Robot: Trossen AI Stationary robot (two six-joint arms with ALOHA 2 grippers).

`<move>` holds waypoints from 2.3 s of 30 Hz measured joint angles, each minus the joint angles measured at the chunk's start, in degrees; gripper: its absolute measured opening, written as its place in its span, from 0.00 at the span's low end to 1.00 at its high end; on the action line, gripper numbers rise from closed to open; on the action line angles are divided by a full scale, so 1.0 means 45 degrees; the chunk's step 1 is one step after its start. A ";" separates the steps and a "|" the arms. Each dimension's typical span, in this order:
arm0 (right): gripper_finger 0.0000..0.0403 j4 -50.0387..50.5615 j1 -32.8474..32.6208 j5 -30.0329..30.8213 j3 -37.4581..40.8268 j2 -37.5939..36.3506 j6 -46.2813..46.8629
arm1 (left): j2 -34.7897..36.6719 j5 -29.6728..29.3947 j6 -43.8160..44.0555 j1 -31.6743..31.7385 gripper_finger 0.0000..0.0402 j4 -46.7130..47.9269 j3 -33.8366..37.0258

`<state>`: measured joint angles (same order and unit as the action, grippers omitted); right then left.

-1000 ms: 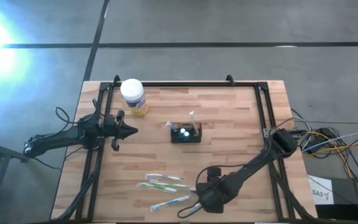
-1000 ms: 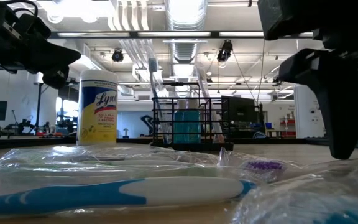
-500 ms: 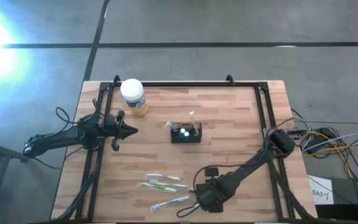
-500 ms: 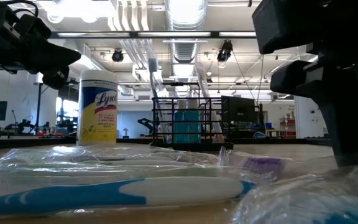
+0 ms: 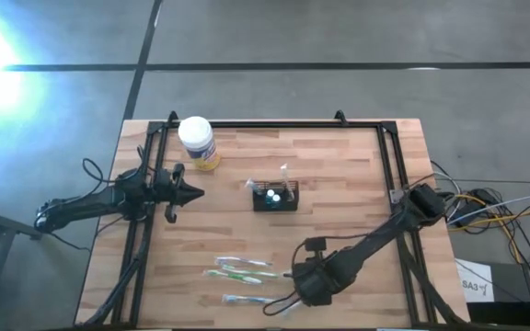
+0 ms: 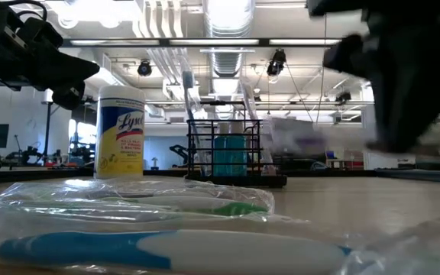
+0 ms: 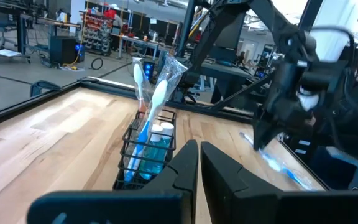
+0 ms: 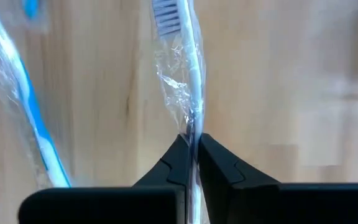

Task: Pick & Place toothbrushing station
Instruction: Put the bottom purple toothbrush into the black wire organizer

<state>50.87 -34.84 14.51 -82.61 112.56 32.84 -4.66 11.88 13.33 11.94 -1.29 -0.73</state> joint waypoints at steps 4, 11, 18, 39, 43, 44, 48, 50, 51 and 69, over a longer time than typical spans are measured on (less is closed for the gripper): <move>0.04 -0.0236 -0.0040 0.1748 0.0026 -0.1213 -0.0436 | 0.0004 0.0066 0.0038 0.0000 0.06 -0.0071 0.0001; 0.03 -0.4768 -0.0027 0.3275 0.1804 -0.3590 -0.3710 | 0.0007 0.1574 0.0157 -0.0015 0.06 -0.1122 0.0039; 0.03 -1.1691 0.0647 0.3156 0.5588 -0.5945 -0.6807 | -0.0025 0.1512 0.0093 -0.0029 0.06 -0.1152 0.0039; 0.03 -2.6413 0.4943 0.2680 1.3121 -0.6592 -0.8910 | -0.0239 0.1077 -0.0051 -0.0034 0.06 -0.1184 0.0050; 0.03 -2.7788 0.5237 0.2706 1.3432 -0.5556 -0.8908 | -0.0298 0.0979 -0.0115 -0.0034 0.06 -0.1109 0.0058; 0.03 -2.8225 0.5299 0.2713 1.3458 -0.5236 -0.8915 | -0.0307 0.0952 -0.0141 -0.0034 0.06 -0.1091 0.0058; 0.03 -3.0035 0.5503 0.2728 1.3478 -0.3938 -0.8967 | -0.0334 0.0943 -0.0169 -0.0034 0.06 -0.1084 0.0063; 0.03 -3.0533 0.5595 0.2777 1.3517 -0.3265 -0.8967 | -0.0346 0.0904 -0.0166 -0.0034 0.06 -0.1045 0.0063; 0.03 -3.0793 0.5656 0.2807 1.3522 -0.2944 -0.8966 | -0.0356 0.0889 -0.0166 -0.0034 0.06 -0.1041 0.0063; 0.03 -3.1104 0.5672 0.4142 1.3386 -0.1216 -0.8314 | -0.0501 0.0763 -0.0268 -0.0034 0.06 -0.0768 0.0081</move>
<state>-89.09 -9.32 33.15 -22.37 107.09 -4.57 -6.92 15.31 12.12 11.79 -4.74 -0.37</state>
